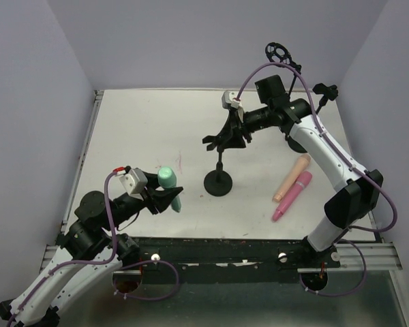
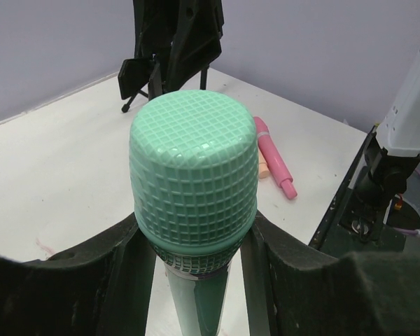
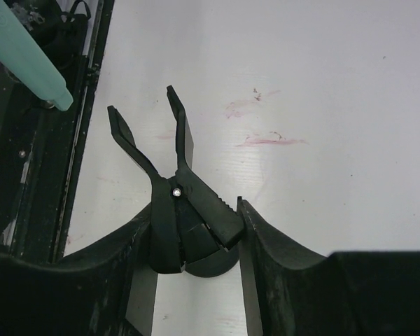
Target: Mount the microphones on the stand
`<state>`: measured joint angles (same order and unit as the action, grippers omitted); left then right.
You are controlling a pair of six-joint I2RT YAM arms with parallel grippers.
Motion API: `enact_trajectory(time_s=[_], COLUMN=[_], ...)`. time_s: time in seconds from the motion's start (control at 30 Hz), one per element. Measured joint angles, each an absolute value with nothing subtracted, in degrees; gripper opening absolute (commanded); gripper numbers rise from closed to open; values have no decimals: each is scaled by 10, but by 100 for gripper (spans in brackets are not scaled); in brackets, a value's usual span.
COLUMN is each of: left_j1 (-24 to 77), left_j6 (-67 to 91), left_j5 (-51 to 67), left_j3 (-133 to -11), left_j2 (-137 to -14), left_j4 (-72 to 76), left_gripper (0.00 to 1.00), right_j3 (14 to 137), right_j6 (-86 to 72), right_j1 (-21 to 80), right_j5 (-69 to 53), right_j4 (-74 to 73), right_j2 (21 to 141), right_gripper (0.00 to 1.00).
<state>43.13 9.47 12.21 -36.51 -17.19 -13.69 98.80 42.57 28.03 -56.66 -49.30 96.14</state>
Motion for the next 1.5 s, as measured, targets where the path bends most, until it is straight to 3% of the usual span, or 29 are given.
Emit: enact_trajectory(time_s=[0.27, 0.4, 0.53, 1.2, 1.33, 1.5], left_j1=[431, 431, 431, 431, 431, 431], left_j6=[98, 96, 88, 81, 81, 81], left_j5=[122, 120, 120, 125, 125, 125], left_j3=[-365, -373, -403, -423, -423, -423], left_j2=[-177, -199, -246, -288, -288, -287], left_j4=[-128, -118, -103, -65, -65, -65], left_gripper=[0, 0, 0, 0, 0, 0], right_j3=[903, 880, 880, 967, 967, 967], right_j6=[307, 281, 285, 476, 476, 476], right_j1=[280, 280, 281, 280, 280, 280], right_j5=[-537, -522, -527, -565, -564, -564], right_j4=[-398, -375, -377, -542, -542, -542], right_j2=[905, 886, 884, 916, 915, 915], right_gripper=[42, 74, 84, 83, 78, 60])
